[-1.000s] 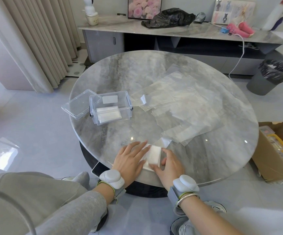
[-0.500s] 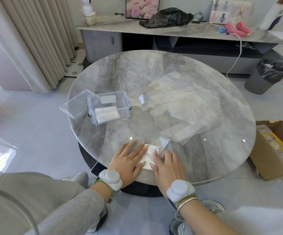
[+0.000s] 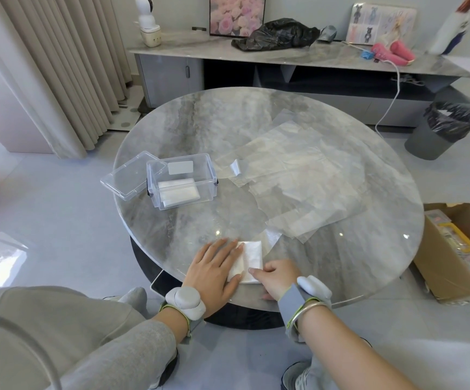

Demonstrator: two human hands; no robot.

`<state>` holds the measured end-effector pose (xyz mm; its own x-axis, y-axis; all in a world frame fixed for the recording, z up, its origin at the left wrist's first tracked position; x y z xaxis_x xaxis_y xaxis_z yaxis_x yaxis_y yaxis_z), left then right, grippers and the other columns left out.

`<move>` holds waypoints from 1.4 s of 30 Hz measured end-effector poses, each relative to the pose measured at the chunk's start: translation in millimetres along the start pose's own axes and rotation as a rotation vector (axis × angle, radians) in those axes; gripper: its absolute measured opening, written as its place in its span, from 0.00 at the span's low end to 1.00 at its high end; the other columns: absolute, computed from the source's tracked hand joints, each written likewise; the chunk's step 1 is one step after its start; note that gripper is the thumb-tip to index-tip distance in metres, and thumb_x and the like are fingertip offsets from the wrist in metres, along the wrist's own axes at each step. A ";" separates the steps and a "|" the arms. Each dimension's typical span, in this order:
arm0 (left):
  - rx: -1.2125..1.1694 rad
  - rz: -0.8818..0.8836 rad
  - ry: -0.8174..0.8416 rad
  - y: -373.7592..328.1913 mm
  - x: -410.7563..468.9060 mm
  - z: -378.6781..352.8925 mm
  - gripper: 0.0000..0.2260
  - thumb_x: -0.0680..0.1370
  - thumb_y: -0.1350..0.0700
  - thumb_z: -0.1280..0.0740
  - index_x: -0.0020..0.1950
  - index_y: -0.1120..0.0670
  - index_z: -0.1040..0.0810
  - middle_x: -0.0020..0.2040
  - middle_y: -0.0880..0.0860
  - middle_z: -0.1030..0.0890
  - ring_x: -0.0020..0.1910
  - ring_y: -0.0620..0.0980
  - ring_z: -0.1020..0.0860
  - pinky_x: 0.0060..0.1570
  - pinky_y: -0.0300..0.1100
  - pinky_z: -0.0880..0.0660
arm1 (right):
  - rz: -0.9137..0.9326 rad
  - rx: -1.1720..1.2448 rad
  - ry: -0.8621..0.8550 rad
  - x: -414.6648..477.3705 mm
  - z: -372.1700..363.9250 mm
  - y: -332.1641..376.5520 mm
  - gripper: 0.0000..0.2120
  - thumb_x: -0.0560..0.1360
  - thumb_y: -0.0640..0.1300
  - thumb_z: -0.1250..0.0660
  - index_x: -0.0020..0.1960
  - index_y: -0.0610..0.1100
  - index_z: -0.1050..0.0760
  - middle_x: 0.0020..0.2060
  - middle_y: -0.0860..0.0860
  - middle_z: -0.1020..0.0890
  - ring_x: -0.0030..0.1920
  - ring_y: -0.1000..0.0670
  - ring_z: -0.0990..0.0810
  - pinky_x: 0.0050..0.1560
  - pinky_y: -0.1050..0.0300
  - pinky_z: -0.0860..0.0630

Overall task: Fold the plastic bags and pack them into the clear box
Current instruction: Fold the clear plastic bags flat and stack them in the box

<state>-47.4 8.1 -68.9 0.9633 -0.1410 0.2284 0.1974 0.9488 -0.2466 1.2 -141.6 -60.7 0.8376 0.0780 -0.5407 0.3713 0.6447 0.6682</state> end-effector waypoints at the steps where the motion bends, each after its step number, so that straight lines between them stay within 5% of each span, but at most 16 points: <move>1: -0.041 0.013 -0.021 -0.7 1.2 3.7 0.26 0.79 0.43 0.42 0.74 0.53 0.32 0.72 0.49 0.30 0.72 0.52 0.33 0.69 0.52 0.34 | 0.051 -0.091 -0.020 -1.7 0.8 3.4 0.14 0.73 0.51 0.29 0.42 0.39 0.20 0.32 0.48 0.22 0.32 0.47 0.21 0.35 0.55 0.20; 8: -0.466 0.180 -0.024 23.1 32.3 31.0 0.39 0.71 0.46 0.32 0.79 0.49 0.45 0.72 0.45 0.31 0.72 0.44 0.39 0.70 0.42 0.41 | 0.640 -0.833 -0.187 -20.2 18.5 65.2 0.06 0.80 0.48 0.39 0.50 0.46 0.27 0.48 0.48 0.18 0.50 0.43 0.21 0.40 0.54 0.33; 10: -0.500 0.195 0.017 29.3 35.3 34.1 0.34 0.71 0.47 0.32 0.76 0.43 0.39 0.65 0.42 0.26 0.68 0.42 0.35 0.68 0.42 0.37 | 0.790 -0.964 -0.230 -25.9 15.4 76.6 0.03 0.79 0.45 0.37 0.49 0.46 0.27 0.46 0.48 0.18 0.47 0.43 0.20 0.37 0.55 0.36; 12: -0.493 0.233 -0.001 35.3 32.5 33.1 0.22 0.71 0.46 0.31 0.65 0.37 0.28 0.60 0.42 0.23 0.62 0.40 0.31 0.64 0.43 0.32 | 0.885 -1.083 -0.330 -30.2 10.9 77.9 0.10 0.65 0.44 0.22 0.39 0.46 0.24 0.33 0.51 0.20 0.33 0.47 0.20 0.29 0.59 0.39; 15: -0.482 0.309 0.030 42.0 25.3 23.8 0.13 0.73 0.50 0.29 0.58 0.41 0.22 0.56 0.43 0.22 0.58 0.41 0.30 0.58 0.41 0.29 | 0.921 -1.055 -0.421 -25.7 11.2 75.7 0.20 0.45 0.42 0.16 0.30 0.48 0.24 0.22 0.53 0.27 0.21 0.52 0.27 0.25 0.65 0.46; 20: -0.500 0.333 0.082 42.3 22.7 18.5 0.11 0.75 0.50 0.30 0.58 0.43 0.21 0.55 0.44 0.21 0.55 0.41 0.28 0.51 0.31 0.31 | 1.058 -0.936 -0.525 -29.0 10.2 68.6 0.22 0.54 0.41 0.16 0.47 0.44 0.16 0.29 0.51 0.20 0.25 0.50 0.23 0.21 0.65 0.35; 23: -0.531 0.354 0.090 41.4 21.9 17.5 0.10 0.75 0.47 0.31 0.56 0.41 0.21 0.55 0.44 0.21 0.52 0.41 0.25 0.53 0.38 0.25 | 1.096 -0.910 -0.601 -27.3 7.2 60.7 0.23 0.58 0.41 0.17 0.52 0.40 0.17 0.43 0.47 0.15 0.32 0.49 0.18 0.22 0.63 0.29; 26: -0.541 0.372 0.048 40.2 22.5 22.8 0.10 0.76 0.48 0.30 0.57 0.43 0.21 0.55 0.44 0.21 0.51 0.43 0.24 0.54 0.39 0.25 | 1.135 -0.874 -0.616 -25.7 4.9 59.2 0.21 0.62 0.39 0.20 0.54 0.38 0.18 0.47 0.45 0.15 0.37 0.48 0.16 0.26 0.62 0.25; 31: -0.560 0.389 0.020 40.3 22.6 25.4 0.07 0.76 0.48 0.30 0.53 0.44 0.20 0.53 0.43 0.19 0.51 0.44 0.23 0.54 0.43 0.24 | 0.997 -0.759 -0.465 -19.2 9.4 60.0 0.17 0.67 0.40 0.23 0.55 0.41 0.18 0.46 0.47 0.15 0.40 0.45 0.16 0.30 0.55 0.22; 35: -0.636 0.441 -0.129 46.0 23.7 42.9 0.05 0.75 0.54 0.28 0.51 0.50 0.18 0.45 0.43 0.17 0.46 0.42 0.21 0.52 0.42 0.24 | 0.762 -0.415 -0.296 -14.0 21.9 64.5 0.17 0.78 0.43 0.36 0.66 0.47 0.26 0.52 0.52 0.19 0.49 0.48 0.20 0.50 0.53 0.24; 39: -0.758 0.562 -0.261 61.4 27.8 58.7 0.03 0.75 0.56 0.27 0.47 0.51 0.18 0.39 0.45 0.17 0.39 0.44 0.21 0.46 0.42 0.23 | 0.509 0.021 -0.221 3.4 19.7 69.0 0.14 0.75 0.43 0.31 0.59 0.51 0.26 0.41 0.57 0.20 0.41 0.53 0.21 0.46 0.61 0.28; 42: -0.872 0.626 -0.318 71.8 33.8 70.3 0.02 0.74 0.57 0.26 0.46 0.52 0.17 0.38 0.46 0.18 0.36 0.44 0.23 0.43 0.41 0.23 | 0.419 0.257 -0.143 21.0 8.6 83.8 0.08 0.73 0.42 0.28 0.50 0.50 0.24 0.39 0.53 0.19 0.40 0.50 0.20 0.47 0.55 0.24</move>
<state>-13.4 91.3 -12.7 0.8715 0.4893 0.0323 -0.1259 0.2870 -0.9496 53.4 -92.4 -11.7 0.9754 0.1733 -0.1360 0.0633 0.3710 0.9265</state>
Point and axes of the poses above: each hand's wrist, its own x-axis towards the middle knuckle, its own z-axis out of the back of the hand, y = z × x, the point moved 6 cm from there along x, towards the middle knuckle
